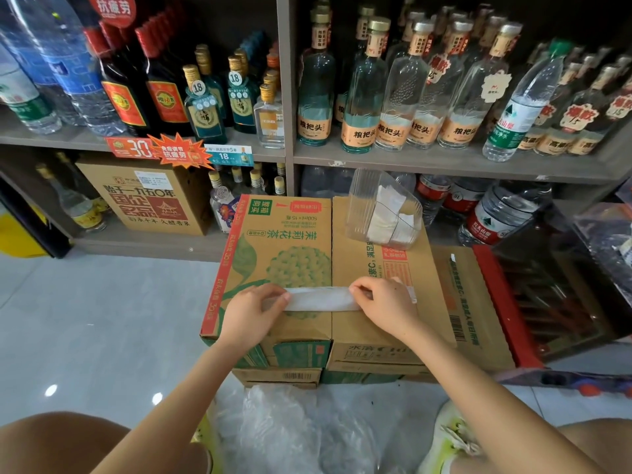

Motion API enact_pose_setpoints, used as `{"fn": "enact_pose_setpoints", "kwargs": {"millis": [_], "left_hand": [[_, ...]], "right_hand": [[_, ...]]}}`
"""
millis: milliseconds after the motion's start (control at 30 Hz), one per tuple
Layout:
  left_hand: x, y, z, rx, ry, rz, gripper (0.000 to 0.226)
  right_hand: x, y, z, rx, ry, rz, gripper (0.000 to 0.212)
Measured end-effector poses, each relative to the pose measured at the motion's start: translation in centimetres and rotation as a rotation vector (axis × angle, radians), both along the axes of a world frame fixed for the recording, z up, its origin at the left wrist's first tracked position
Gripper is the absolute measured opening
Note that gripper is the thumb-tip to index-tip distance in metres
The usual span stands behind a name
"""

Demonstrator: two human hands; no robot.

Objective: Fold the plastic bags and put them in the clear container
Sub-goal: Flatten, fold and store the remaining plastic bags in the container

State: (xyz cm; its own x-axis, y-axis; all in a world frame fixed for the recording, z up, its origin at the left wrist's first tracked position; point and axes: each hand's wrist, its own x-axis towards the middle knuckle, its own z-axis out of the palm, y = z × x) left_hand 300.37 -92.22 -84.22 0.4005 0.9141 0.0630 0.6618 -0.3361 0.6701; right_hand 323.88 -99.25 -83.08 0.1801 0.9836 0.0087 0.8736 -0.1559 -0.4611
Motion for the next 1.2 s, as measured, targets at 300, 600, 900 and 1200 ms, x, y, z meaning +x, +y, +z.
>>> {"fn": "enact_pose_setpoints", "kwargs": {"millis": [300,600,900,1200], "left_hand": [[2.2,1.0,-0.1,-0.022,0.042,0.242,0.029],[3.9,-1.2,-1.5,0.504,0.318,-0.09,0.044],[4.9,-1.4,-2.8,0.136,0.546,-0.098,0.101],[5.1,-1.4,-2.6,0.096,0.581,-0.092,0.081]], "right_hand": [[-0.3,0.6,-1.6,0.082,-0.045,-0.065,0.022],[-0.2,1.0,-2.0,0.142,-0.068,-0.032,0.022],[0.1,0.6,-1.2,0.165,-0.143,-0.104,0.02],[-4.6,0.4,-3.2,-0.14,-0.305,0.192,0.068]]}}
